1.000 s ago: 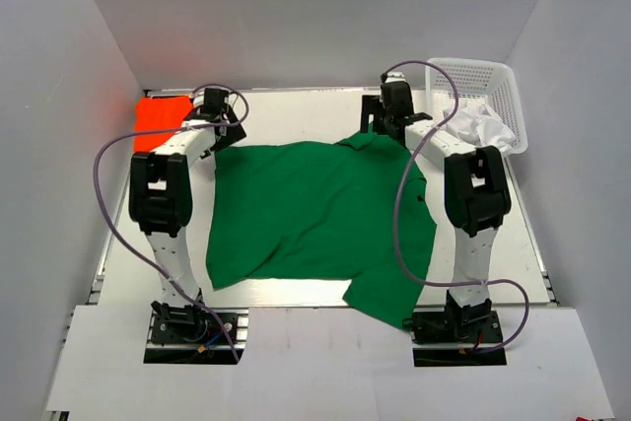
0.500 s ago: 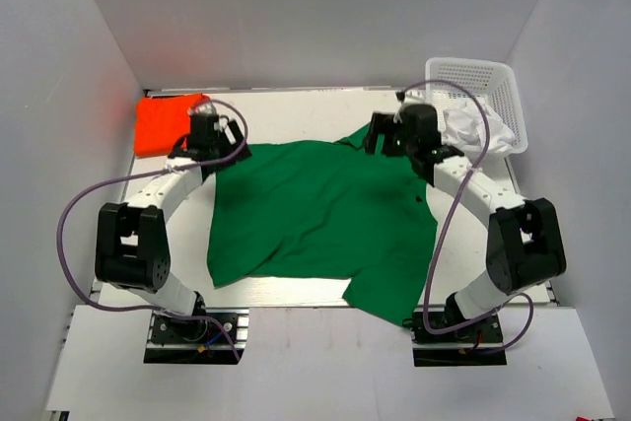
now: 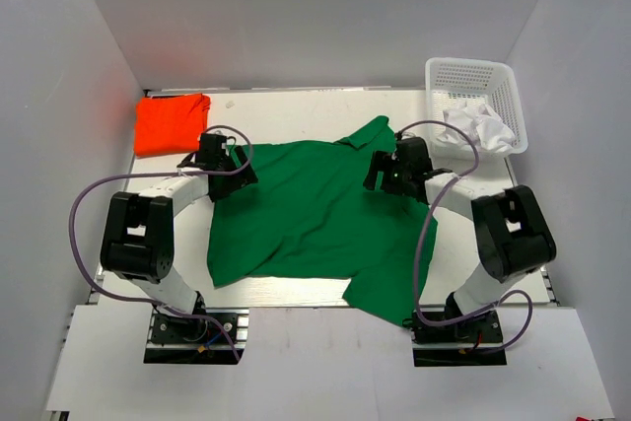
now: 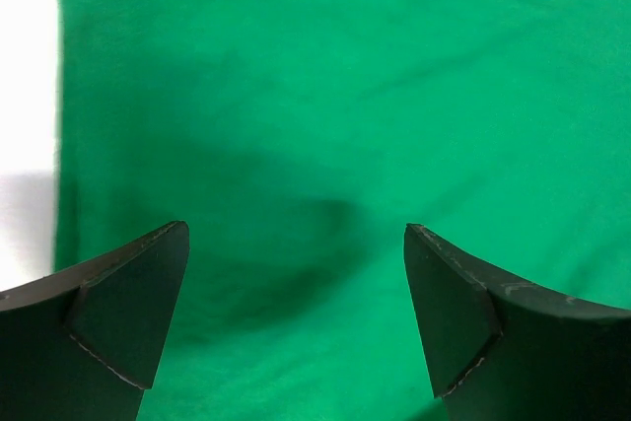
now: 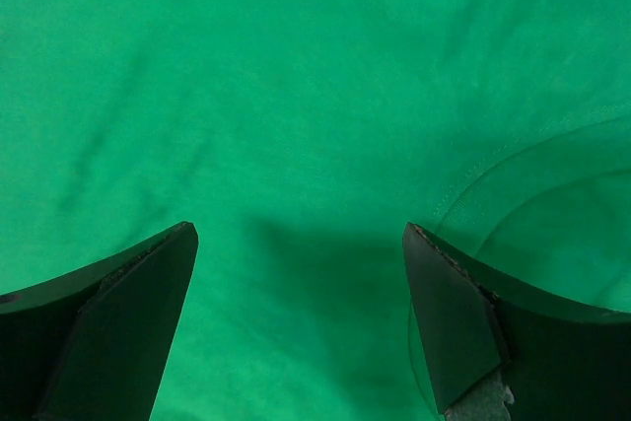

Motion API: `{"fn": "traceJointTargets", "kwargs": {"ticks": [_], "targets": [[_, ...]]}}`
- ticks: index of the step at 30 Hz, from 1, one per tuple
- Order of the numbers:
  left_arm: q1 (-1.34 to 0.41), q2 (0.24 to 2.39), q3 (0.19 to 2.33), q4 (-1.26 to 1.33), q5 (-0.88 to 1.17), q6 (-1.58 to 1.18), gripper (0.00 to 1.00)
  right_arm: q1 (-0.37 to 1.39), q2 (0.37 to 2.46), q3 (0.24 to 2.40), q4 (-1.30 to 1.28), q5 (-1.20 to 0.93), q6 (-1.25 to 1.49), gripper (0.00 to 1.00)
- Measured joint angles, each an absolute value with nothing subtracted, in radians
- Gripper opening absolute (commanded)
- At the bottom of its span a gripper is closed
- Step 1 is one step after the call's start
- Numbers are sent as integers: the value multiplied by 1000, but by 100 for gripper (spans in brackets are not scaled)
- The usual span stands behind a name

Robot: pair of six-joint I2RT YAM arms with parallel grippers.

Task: Fold and stack the t-shirts
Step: Flatten out the tshirt

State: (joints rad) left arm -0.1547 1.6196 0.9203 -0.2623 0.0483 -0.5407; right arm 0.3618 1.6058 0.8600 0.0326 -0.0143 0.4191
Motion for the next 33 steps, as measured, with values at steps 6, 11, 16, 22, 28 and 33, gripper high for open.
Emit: {"fn": "traceJointTargets", "kwargs": {"ticks": [6,11,16,22,28,33], "targets": [[-148,1631,936,-308,-98,-577,100,361,1691,891,44,17,443,90],[-138,1652,986,-310,-162,-581,94,360,1722,914,49,51,444,90],[-141,1729,1021,-297,-174,-569,82,360,1741,936,50,54,442,90],[-145,1796,1074,-310,-209,-561,58,360,1743,939,49,58,441,90],[-145,1808,1082,-326,-232,-562,26,360,1748,942,49,65,441,90],[-145,1803,1100,-347,-233,-567,0,360,1752,947,48,76,441,90]]}}
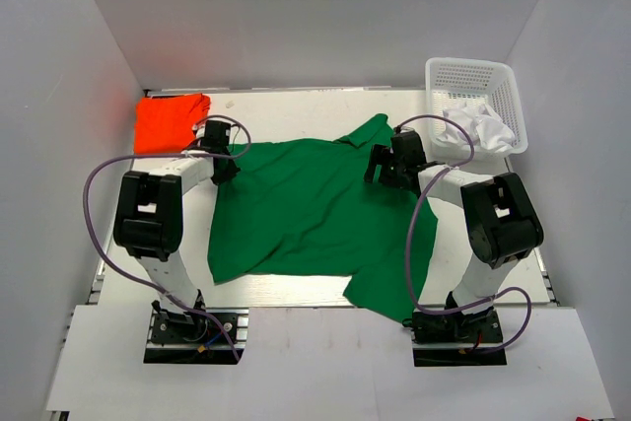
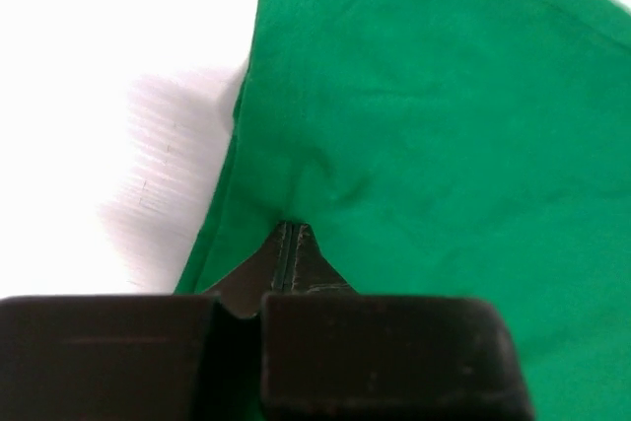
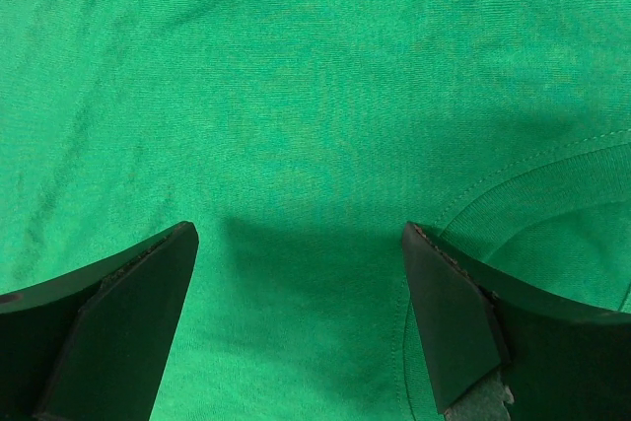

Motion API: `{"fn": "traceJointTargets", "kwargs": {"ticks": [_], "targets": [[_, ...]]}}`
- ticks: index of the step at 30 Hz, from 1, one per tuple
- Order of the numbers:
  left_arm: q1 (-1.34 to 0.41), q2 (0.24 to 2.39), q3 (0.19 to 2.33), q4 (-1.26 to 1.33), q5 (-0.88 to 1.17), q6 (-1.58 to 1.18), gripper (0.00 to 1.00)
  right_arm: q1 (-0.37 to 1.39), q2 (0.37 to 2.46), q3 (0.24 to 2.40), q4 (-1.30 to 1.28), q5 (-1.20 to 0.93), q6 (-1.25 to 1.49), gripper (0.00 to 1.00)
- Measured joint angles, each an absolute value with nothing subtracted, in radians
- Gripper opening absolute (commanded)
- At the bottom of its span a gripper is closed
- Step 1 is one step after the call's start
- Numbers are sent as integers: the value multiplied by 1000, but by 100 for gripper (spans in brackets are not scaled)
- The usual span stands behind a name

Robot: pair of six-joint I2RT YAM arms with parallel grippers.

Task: Fold and stack the t-shirts
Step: Flatten out the tshirt

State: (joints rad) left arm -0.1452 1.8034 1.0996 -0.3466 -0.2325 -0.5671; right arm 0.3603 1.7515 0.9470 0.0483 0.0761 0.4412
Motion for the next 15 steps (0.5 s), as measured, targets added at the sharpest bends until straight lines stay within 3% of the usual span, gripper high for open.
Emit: {"fn": "traceJointTargets", "kwargs": {"ticks": [14,15], "targets": [[-141,1759,1142,-361,-247,-562,0,360,1757,954,47,83,438,90],[-141,1759,1144,-364,-245,-561,4,360,1759,956,47,84,437,90]]}}
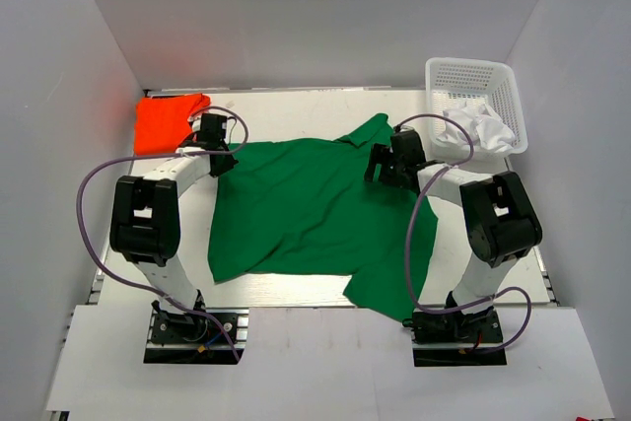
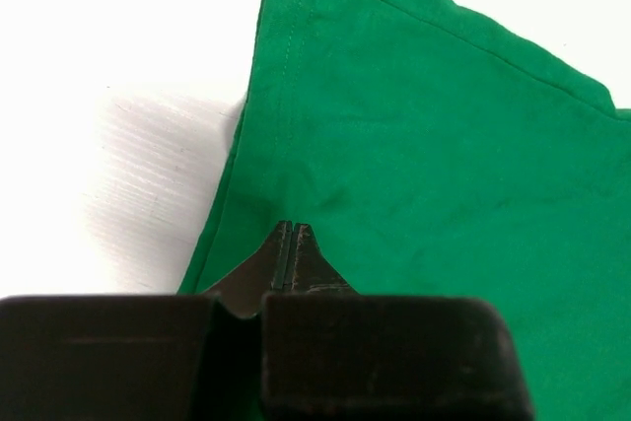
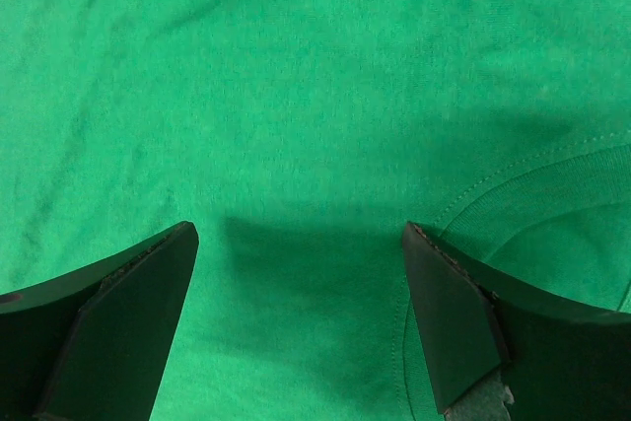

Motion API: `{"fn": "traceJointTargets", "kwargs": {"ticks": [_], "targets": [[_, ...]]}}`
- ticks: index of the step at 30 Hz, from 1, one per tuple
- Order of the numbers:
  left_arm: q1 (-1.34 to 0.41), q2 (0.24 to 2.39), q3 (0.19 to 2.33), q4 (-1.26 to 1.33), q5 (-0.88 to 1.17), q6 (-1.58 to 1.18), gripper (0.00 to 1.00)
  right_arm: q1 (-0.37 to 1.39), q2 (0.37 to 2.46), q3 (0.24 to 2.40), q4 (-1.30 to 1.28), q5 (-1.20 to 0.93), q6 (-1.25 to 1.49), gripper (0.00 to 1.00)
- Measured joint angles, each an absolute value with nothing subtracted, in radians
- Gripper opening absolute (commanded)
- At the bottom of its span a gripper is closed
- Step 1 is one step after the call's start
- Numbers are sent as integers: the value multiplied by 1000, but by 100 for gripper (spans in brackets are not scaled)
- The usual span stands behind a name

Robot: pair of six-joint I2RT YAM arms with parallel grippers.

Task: Fold and stack the t-shirts
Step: Flatten out the tshirt

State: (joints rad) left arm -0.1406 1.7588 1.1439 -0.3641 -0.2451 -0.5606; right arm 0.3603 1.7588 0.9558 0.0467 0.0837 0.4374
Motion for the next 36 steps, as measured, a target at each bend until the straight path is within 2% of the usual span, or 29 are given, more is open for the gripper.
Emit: {"fn": "traceJointTargets", "kwargs": {"ticks": [3,7,9,10,11,12,14,16,21,27,30,36], "targets": [[-139,1759,1147,-366,-226,-549,15,358,1785,995,24,91,437,90],[-139,1759,1148,-364,-213,-537,18,346,1867,1102,-2,115,431,90],[-139,1760,1155,-370,-205,-533,30,335,1922,1185,-33,128,428,90],[-139,1760,1160,-373,-202,-529,39,329,1946,1222,-44,133,426,90],[-139,1760,1167,-377,-198,-528,65,322,1969,1255,-55,133,424,90],[-139,1757,1171,-381,-194,-517,79,317,1983,1279,-61,132,421,90],[-142,1736,1157,-391,-183,-520,98,311,1983,1287,-66,128,414,90],[-147,1668,1105,-408,-168,-535,100,307,1964,1269,-62,117,410,90],[-172,1330,797,-405,-47,-625,100,310,1894,1218,-70,86,404,90],[-217,1038,562,-530,93,-731,100,309,1875,1214,-71,76,400,90],[-232,955,519,-623,130,-762,100,309,1874,1211,-72,70,399,90],[-268,974,501,-702,152,-808,90,309,1862,1176,-65,49,399,90]]}}
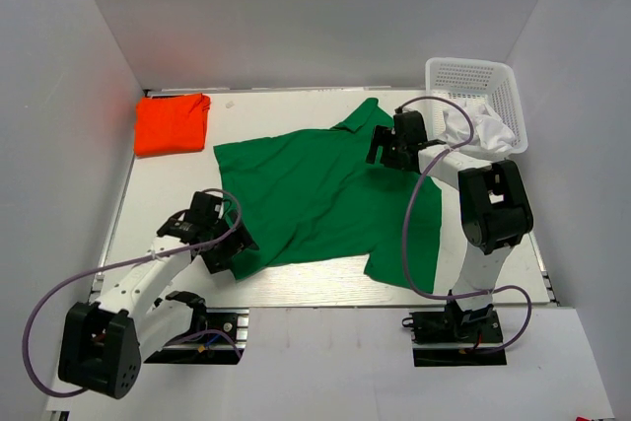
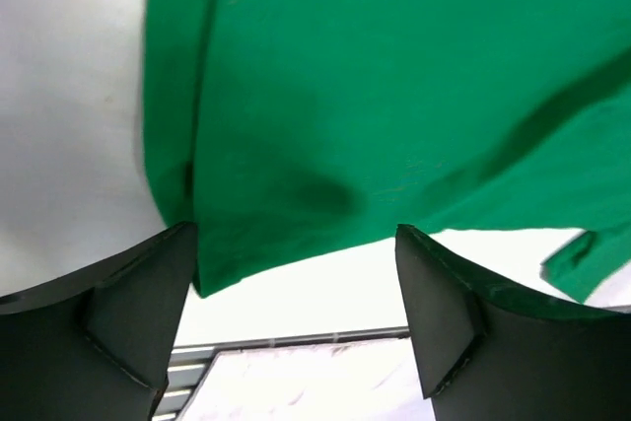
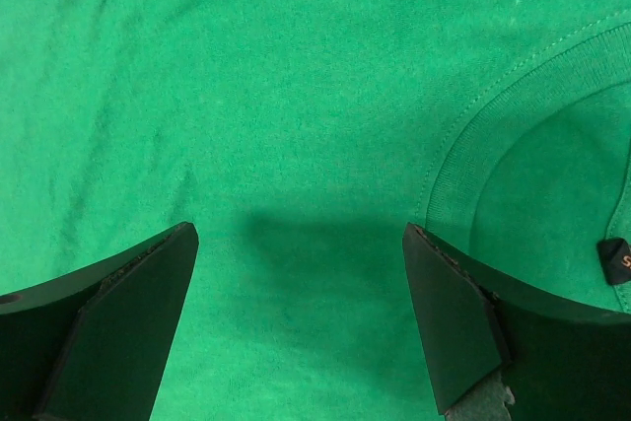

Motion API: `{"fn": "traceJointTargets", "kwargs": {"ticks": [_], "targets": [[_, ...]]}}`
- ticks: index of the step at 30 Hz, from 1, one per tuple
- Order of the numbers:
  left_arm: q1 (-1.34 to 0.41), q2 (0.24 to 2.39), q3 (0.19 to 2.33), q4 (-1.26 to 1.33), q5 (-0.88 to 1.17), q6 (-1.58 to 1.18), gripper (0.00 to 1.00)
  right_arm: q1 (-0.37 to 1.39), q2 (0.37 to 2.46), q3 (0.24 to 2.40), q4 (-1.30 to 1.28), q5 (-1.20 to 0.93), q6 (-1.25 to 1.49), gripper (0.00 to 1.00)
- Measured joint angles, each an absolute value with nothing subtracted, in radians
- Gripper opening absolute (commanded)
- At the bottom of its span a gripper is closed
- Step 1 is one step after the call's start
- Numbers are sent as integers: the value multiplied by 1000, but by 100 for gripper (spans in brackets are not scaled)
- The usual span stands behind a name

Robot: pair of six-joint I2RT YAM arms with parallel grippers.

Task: Fold and stack the t-shirts
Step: Flatten out the tshirt

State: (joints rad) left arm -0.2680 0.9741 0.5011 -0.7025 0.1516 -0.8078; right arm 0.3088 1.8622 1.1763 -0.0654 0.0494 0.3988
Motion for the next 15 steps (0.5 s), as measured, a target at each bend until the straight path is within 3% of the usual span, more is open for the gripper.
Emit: {"fn": "traceJointTargets", "kwargs": {"ticks": [6,8,9,10,14,15], "targets": [[-300,1038,501,-733,133,-840,84,309,1860,1173,-62,41,399,90],[-305,1040,501,-732,125,-847,73,309,1860,1173,-59,38,399,90],[-309,1040,501,-731,120,-850,64,309,1860,1173,-57,37,399,90],[-312,1040,501,-728,118,-855,45,308,1860,1172,-56,33,399,90],[-317,1036,503,-698,118,-850,0,308,1859,1172,-54,23,399,90],[-317,1035,504,-692,118,-852,0,308,1860,1172,-53,22,399,90]]}}
